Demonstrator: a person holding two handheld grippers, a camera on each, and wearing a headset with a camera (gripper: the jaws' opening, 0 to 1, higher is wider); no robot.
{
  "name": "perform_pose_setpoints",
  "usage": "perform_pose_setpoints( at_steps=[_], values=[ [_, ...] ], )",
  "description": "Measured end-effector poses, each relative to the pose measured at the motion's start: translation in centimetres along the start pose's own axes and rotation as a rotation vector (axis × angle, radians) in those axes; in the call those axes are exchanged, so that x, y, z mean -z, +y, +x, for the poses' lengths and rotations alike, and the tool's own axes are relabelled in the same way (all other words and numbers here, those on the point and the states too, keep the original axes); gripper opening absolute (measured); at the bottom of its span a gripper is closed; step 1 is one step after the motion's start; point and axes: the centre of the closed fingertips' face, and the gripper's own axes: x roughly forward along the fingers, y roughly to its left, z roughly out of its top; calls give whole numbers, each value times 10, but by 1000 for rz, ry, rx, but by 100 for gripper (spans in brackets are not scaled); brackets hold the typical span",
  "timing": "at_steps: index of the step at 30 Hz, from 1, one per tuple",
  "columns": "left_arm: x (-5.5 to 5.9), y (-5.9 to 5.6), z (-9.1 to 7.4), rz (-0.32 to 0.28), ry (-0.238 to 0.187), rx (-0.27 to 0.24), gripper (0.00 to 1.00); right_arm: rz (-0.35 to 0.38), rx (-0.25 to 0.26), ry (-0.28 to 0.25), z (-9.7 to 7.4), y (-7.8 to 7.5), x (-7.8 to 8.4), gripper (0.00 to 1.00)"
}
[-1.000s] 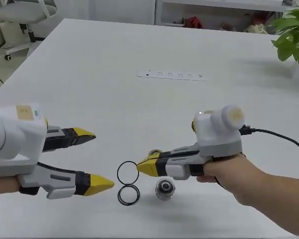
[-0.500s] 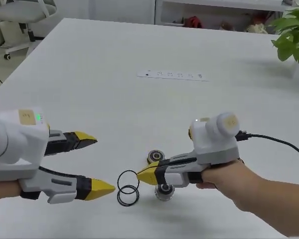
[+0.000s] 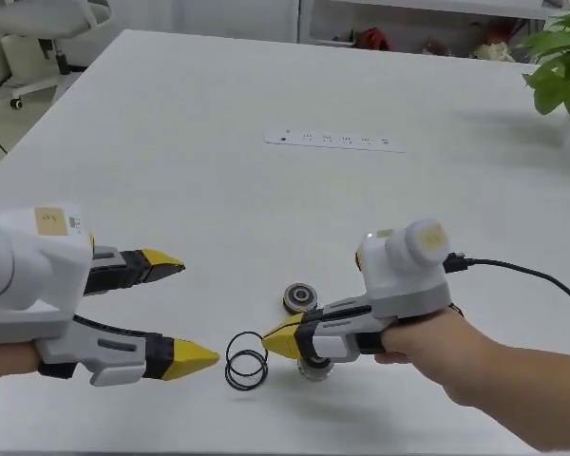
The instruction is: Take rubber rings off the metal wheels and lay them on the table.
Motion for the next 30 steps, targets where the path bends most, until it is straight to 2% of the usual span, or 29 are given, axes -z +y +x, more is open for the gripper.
perform_pose_setpoints(
  at_steps=[30],
  values=[
    [4,-1,-1,-9,6,0,65,-21,34,102,11,-6,18,0]
  ],
)
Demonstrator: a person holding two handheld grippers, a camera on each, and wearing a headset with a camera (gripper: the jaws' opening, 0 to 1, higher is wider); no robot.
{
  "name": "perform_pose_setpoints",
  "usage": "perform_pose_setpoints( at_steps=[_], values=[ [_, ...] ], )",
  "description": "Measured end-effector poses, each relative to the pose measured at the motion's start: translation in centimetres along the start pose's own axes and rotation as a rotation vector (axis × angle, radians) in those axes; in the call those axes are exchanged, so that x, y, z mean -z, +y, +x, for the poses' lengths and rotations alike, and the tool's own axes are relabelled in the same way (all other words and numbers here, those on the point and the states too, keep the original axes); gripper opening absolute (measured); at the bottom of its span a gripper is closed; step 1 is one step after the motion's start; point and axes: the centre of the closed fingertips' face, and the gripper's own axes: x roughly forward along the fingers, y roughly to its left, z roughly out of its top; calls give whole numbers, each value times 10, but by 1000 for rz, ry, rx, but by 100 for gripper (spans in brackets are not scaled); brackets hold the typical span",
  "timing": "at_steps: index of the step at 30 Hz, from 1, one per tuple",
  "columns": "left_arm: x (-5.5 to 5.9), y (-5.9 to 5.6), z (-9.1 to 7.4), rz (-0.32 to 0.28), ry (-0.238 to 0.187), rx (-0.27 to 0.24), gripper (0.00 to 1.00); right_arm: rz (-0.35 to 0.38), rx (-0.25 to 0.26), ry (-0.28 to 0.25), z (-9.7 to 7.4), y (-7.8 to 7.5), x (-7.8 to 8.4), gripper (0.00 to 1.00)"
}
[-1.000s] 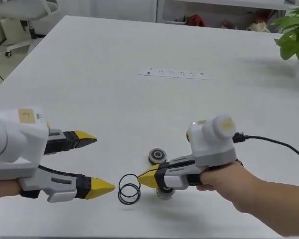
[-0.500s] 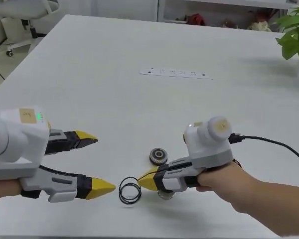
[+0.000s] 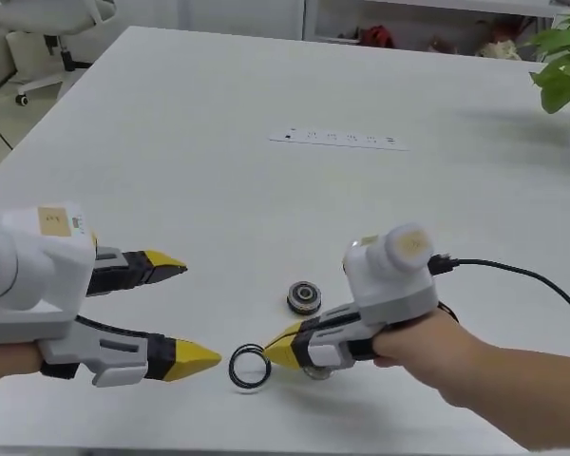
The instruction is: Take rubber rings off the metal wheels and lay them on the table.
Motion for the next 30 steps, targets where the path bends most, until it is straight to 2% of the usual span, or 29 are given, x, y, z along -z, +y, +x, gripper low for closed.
perform_pose_setpoints(
  at_steps=[30],
  values=[
    [0,-2,1,-3,11,8,65,26,36,31,4,-10,5,0]
  ],
)
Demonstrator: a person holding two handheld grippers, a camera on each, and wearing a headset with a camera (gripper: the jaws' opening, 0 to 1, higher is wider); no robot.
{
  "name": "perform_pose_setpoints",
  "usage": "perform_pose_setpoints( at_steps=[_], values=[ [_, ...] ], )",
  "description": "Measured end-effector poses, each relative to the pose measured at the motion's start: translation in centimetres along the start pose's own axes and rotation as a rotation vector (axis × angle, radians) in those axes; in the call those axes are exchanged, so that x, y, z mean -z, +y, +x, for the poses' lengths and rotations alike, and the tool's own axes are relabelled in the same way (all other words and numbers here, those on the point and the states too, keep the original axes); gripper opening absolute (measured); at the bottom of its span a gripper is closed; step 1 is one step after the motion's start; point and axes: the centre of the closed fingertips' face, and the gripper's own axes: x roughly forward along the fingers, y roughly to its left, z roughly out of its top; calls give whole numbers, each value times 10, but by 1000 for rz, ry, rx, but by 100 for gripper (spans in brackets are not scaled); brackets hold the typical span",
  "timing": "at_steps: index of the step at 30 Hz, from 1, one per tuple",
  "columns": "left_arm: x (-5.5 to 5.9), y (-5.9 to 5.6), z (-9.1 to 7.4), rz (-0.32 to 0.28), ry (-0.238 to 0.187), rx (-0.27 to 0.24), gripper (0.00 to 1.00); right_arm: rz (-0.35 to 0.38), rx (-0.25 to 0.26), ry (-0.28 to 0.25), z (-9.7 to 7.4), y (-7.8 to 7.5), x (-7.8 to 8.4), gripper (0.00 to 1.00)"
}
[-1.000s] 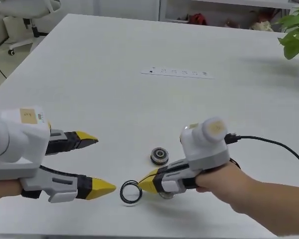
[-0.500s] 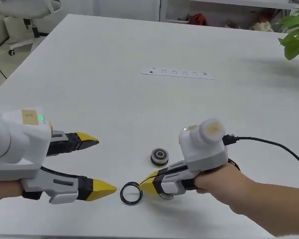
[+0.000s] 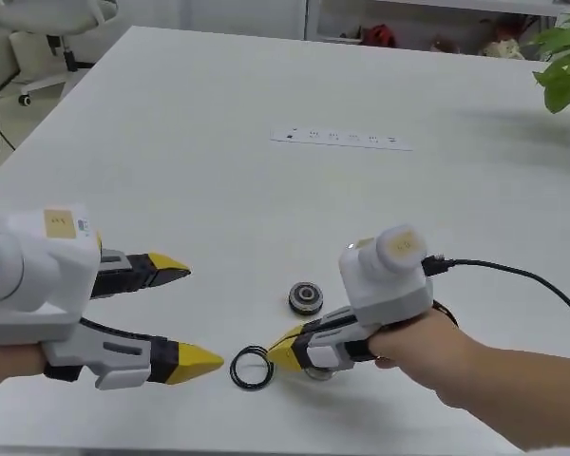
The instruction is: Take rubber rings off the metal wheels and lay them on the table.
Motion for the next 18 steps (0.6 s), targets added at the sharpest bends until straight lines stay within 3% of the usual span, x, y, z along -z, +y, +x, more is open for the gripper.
perform_pose_setpoints(
  at_steps=[18],
  values=[
    [2,2,1,-6,2,3,64,22,19,14,3,-6,1,0]
  ],
)
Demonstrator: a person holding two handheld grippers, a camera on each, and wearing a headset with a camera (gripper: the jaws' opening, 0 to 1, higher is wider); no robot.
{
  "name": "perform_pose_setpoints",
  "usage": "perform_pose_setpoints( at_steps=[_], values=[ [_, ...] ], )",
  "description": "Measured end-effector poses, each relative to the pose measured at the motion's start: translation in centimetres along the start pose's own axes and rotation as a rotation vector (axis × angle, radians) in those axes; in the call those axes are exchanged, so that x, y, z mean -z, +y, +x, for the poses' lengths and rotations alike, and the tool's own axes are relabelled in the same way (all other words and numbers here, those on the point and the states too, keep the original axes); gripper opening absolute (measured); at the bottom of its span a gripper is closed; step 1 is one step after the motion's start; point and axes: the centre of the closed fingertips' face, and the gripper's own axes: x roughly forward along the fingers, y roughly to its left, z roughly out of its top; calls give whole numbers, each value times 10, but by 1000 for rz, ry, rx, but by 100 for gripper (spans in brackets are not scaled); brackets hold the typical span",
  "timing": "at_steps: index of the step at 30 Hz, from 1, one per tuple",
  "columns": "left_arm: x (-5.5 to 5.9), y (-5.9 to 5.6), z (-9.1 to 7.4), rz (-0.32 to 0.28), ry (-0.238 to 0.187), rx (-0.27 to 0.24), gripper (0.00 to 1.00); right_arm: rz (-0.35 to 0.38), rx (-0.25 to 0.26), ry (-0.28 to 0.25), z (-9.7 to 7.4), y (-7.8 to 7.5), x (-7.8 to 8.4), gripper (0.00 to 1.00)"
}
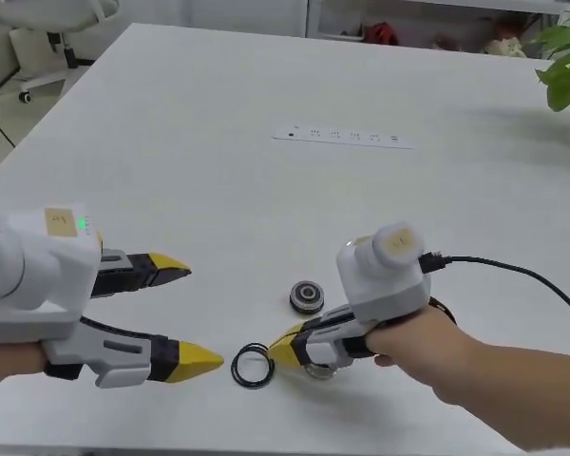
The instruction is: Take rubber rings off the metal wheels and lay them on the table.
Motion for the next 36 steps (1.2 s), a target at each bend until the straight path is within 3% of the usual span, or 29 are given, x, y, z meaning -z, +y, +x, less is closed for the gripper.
perform_pose_setpoints(
  at_steps=[36],
  values=[
    [1,0,2,0,7,3,64,15,17,9,3,-7,-1,0]
  ],
)
